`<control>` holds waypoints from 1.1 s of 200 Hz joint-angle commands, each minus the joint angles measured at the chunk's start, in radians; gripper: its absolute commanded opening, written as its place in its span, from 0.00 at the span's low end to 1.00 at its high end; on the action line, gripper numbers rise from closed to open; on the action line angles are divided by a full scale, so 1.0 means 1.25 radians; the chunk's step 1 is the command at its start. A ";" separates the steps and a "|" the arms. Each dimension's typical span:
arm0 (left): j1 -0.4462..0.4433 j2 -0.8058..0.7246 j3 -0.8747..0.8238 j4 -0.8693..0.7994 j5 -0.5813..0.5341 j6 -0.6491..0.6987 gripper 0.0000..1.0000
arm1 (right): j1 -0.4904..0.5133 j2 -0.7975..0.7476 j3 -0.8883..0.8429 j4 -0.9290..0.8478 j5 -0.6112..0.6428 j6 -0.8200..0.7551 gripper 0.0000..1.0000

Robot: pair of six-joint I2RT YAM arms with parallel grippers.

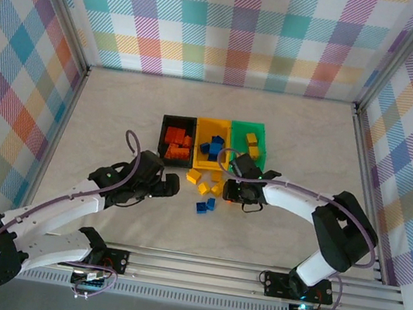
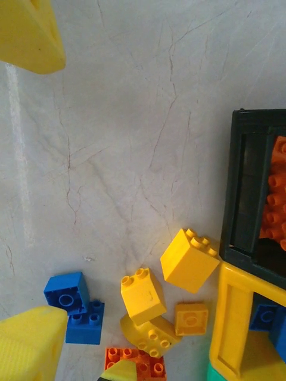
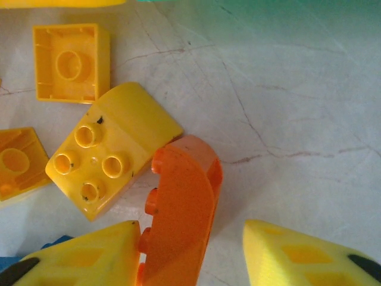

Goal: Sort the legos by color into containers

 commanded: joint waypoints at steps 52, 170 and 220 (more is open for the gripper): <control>0.031 -0.030 -0.019 -0.039 -0.012 0.004 1.00 | 0.003 -0.059 0.034 -0.049 0.018 -0.043 0.27; 0.082 -0.102 -0.050 -0.089 0.016 0.024 1.00 | 0.076 0.316 0.701 -0.162 -0.093 -0.161 0.28; 0.083 -0.113 -0.055 -0.096 0.040 0.031 1.00 | 0.057 0.507 0.959 -0.263 -0.051 -0.150 0.33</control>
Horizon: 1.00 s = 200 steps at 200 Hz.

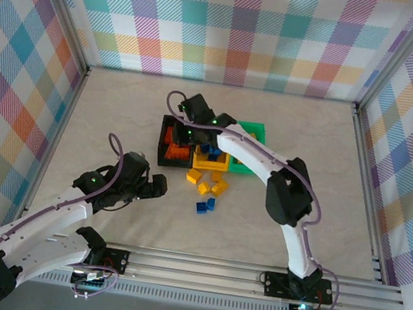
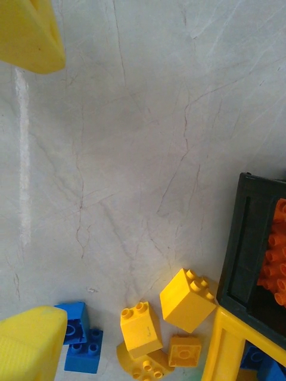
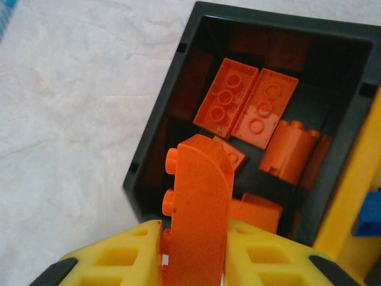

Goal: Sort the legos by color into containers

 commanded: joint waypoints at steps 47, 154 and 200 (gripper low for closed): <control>0.008 0.011 -0.004 -0.001 0.046 0.029 1.00 | -0.012 -0.024 0.021 -0.027 0.031 -0.010 0.66; -0.183 0.333 0.099 0.186 0.097 0.034 0.93 | -0.038 -0.589 -0.692 0.131 0.104 0.084 0.81; -0.270 0.499 0.163 0.224 0.126 0.053 0.89 | -0.081 -0.740 -0.829 0.125 0.106 0.113 0.82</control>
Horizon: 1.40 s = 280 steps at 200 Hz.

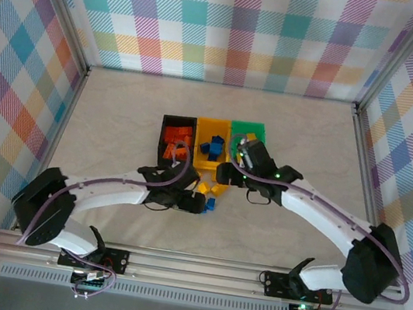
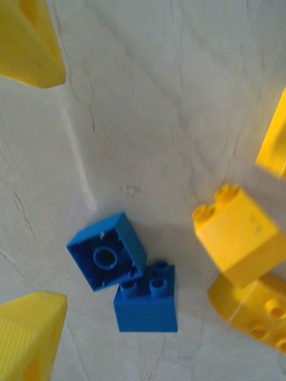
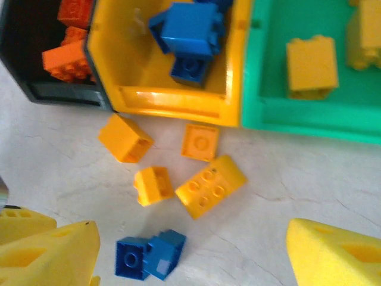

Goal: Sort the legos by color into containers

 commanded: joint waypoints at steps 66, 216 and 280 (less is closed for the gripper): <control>-0.056 0.182 0.092 0.009 -0.019 0.041 0.73 | -0.055 -0.116 -0.067 0.026 0.001 0.033 0.82; -0.056 0.110 0.139 -0.074 -0.117 0.064 0.38 | -0.069 -0.107 -0.065 0.045 -0.022 0.034 0.81; 0.064 0.135 0.331 -0.132 -0.112 0.113 0.36 | -0.075 -0.122 -0.088 0.045 -0.020 0.041 0.81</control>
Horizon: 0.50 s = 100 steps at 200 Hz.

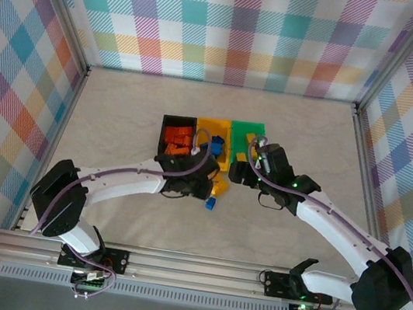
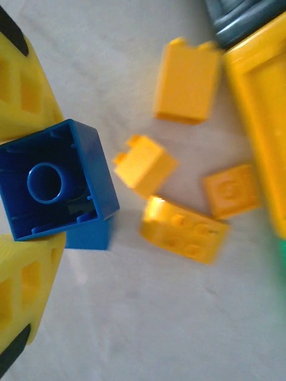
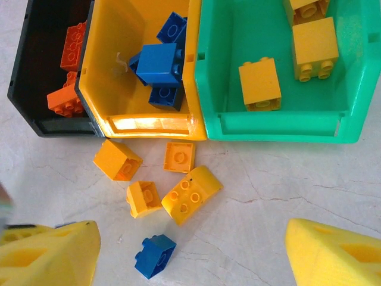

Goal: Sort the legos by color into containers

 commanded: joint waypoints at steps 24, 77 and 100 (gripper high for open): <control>0.115 0.138 0.210 -0.024 0.001 0.052 0.35 | -0.011 -0.027 -0.037 0.007 -0.007 0.021 0.81; 0.169 0.356 0.493 -0.113 -0.033 0.080 0.35 | -0.011 -0.040 -0.075 0.005 -0.021 0.031 0.81; 0.184 0.414 0.568 -0.141 -0.039 0.076 0.35 | -0.011 -0.043 -0.085 0.004 -0.033 0.030 0.81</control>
